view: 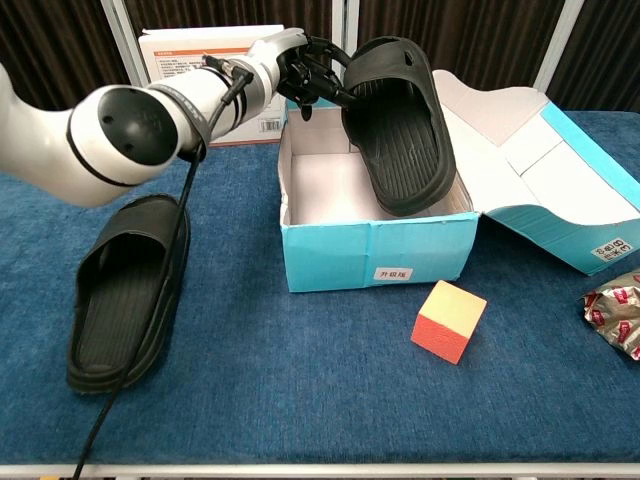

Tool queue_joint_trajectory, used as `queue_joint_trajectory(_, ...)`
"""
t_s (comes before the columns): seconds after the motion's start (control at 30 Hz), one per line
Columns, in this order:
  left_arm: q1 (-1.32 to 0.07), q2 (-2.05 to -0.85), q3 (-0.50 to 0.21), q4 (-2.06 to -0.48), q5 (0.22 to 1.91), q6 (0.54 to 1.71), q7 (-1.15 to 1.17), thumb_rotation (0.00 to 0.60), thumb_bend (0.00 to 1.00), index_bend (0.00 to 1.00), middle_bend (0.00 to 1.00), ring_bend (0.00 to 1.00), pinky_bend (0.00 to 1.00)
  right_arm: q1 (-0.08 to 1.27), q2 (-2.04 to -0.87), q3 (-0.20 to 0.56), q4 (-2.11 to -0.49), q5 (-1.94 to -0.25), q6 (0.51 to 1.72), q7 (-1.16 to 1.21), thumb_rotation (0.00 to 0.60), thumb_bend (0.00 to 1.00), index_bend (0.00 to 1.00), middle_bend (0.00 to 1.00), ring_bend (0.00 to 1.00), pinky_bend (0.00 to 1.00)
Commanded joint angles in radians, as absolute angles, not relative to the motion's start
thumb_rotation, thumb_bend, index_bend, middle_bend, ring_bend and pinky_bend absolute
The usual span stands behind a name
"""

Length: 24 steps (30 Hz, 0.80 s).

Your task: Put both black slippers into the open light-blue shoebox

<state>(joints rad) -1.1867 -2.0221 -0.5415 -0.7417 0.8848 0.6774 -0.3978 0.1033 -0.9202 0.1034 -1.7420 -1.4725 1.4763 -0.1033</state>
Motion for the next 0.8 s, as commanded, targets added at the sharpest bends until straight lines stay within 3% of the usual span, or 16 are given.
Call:
queue_joint_trajectory(0.03, -1.191, -2.041, -0.538, -0.723, 0.906, 0.678, -0.417, 0.6, 0.0, 0.5, 0.61, 0.84, 0.69, 0.103, -0.92, 0.103, -1.742, -1.472, 1.477, -0.103, 0.6, 0.13, 0.05, 0.14, 0.0, 0.09)
queue_joint_trajectory(0.4, -1.194, -2.073, -0.529, -0.683, 0.929, 0.629, -0.422, 0.6, 0.0, 0.5, 0.61, 0.84, 0.63, 0.102, -0.92, 0.103, -1.741, -1.471, 1.479, -0.101, 0.6, 0.13, 0.05, 0.14, 0.0, 0.09)
queue_joint_trajectory(0.8, -1.196, -2.063, -0.504, -0.676, 0.861, 0.59, -0.223, 0.6, 0.0, 0.5, 0.61, 0.84, 0.6, 0.102, -0.921, 0.103, -1.743, -1.473, 1.48, -0.103, 0.6, 0.13, 0.05, 0.14, 0.0, 0.09)
